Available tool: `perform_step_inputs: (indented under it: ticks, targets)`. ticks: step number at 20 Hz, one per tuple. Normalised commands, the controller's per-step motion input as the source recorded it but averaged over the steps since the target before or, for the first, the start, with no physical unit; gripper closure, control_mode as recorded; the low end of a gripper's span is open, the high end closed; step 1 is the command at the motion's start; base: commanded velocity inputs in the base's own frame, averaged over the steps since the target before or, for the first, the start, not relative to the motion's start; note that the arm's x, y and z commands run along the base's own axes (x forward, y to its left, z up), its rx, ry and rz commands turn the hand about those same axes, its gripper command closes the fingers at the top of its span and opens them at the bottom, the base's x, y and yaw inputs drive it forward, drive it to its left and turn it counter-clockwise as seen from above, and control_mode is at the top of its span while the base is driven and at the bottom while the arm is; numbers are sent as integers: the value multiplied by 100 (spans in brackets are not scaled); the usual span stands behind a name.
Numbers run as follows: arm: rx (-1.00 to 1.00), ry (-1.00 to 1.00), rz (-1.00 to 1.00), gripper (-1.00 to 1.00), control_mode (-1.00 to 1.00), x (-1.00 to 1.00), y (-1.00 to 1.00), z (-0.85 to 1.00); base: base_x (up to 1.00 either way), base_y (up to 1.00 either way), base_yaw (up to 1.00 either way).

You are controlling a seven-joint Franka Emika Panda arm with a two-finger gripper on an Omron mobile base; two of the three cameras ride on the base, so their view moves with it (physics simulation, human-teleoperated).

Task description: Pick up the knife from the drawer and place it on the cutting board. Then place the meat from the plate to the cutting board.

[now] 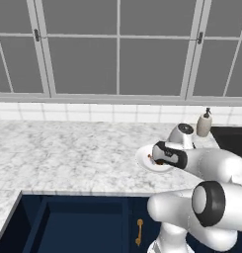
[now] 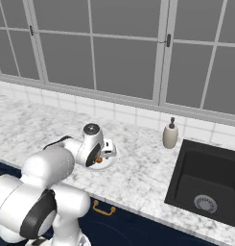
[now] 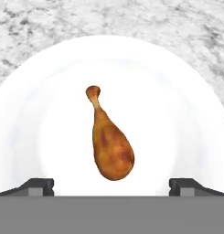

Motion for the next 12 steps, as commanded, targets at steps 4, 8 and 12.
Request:
perform_step_inputs:
  ticks: [4, 8, 12]
  targets:
    - [0, 3, 0, -100, -100, 33, 0, -19, 0, 0, 0]
    - [0, 4, 0, -100, -100, 26, 0, -14, 0, 0, 0]
    - [0, 3, 0, -100, -100, 4, 0, -21, 0, 0, 0]
